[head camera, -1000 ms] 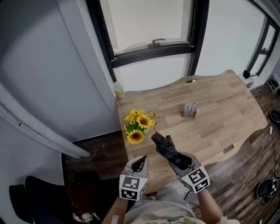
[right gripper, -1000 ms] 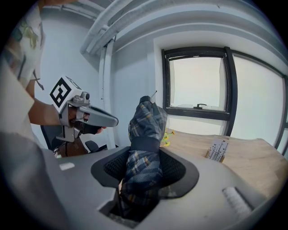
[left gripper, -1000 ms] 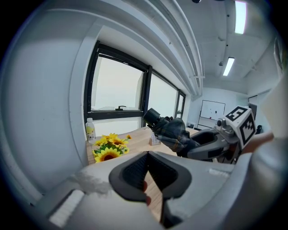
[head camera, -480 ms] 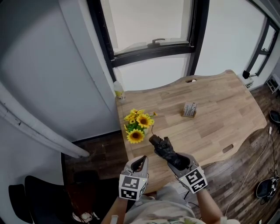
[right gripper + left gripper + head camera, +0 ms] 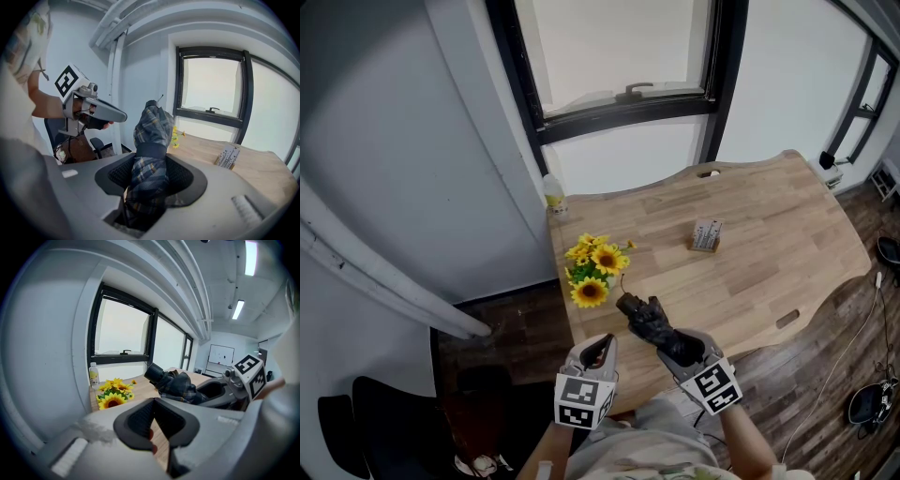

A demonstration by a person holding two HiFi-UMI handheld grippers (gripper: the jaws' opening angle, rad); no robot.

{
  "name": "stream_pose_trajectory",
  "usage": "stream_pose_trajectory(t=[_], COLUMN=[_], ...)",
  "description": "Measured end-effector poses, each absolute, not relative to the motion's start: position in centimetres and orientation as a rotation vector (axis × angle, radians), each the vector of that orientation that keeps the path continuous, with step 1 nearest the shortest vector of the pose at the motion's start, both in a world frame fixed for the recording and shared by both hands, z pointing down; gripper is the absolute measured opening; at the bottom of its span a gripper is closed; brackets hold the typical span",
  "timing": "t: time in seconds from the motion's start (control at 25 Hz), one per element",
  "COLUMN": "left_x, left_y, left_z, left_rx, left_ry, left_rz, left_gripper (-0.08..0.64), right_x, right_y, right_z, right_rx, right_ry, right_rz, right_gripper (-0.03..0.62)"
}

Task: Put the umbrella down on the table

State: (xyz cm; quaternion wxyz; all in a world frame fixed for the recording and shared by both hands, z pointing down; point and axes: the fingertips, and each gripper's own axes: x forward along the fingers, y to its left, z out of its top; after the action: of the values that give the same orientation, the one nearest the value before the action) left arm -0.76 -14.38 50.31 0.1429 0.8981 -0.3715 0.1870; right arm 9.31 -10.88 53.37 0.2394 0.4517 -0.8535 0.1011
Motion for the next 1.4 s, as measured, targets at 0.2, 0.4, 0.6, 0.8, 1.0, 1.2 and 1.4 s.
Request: stream_pose_trajectory(t=[0.2, 0.4, 0.6, 0.8, 1.0, 1.2, 1.4], left_x=[-0.8, -0.7, -0.7, -0.7, -1.0, -1.1, -1.4], left_y=[-14.3, -14.3, -14.4, -14.4, -14.5, -14.7, -14.9], left_z=[50.6, 50.9, 50.8, 50.9, 51.1, 51.5, 51.8], left_rx=[2.583, 2.578, 2.574, 2.57, 2.559, 2.547, 2.534], left_ry=[-1.075, -1.077, -1.084, -1.094, -1.098, -1.106, -1.118], left_rz=[0.546, 0.552, 0.56, 0.568, 0.584, 0.596, 0.599], left_gripper=[0.002, 0.003, 0.003, 0.003, 0.003, 0.003, 0.003], right_x=[9.4, 9.2, 9.1, 9.1, 9.1, 9.1, 9.1], right_y=[-10.8, -10.6, -10.6, -10.6, -10.7, -10.8, -10.8], right_z=[53.8, 54.4, 54.8, 55.3, 55.9, 56.8, 57.7], right_rx=[1.225, 1.196, 1.167, 1.14, 1.121, 1.1, 1.079], right_ry=[-2.323, -2.319, -2.324, -2.328, -2.326, -2.323, -2.316], right_rz=[0.268, 0.264, 0.271, 0.265, 0.272, 0.287, 0.302], right_gripper=[0.198, 0.196, 0.195, 0.195, 0.195, 0.195, 0.195])
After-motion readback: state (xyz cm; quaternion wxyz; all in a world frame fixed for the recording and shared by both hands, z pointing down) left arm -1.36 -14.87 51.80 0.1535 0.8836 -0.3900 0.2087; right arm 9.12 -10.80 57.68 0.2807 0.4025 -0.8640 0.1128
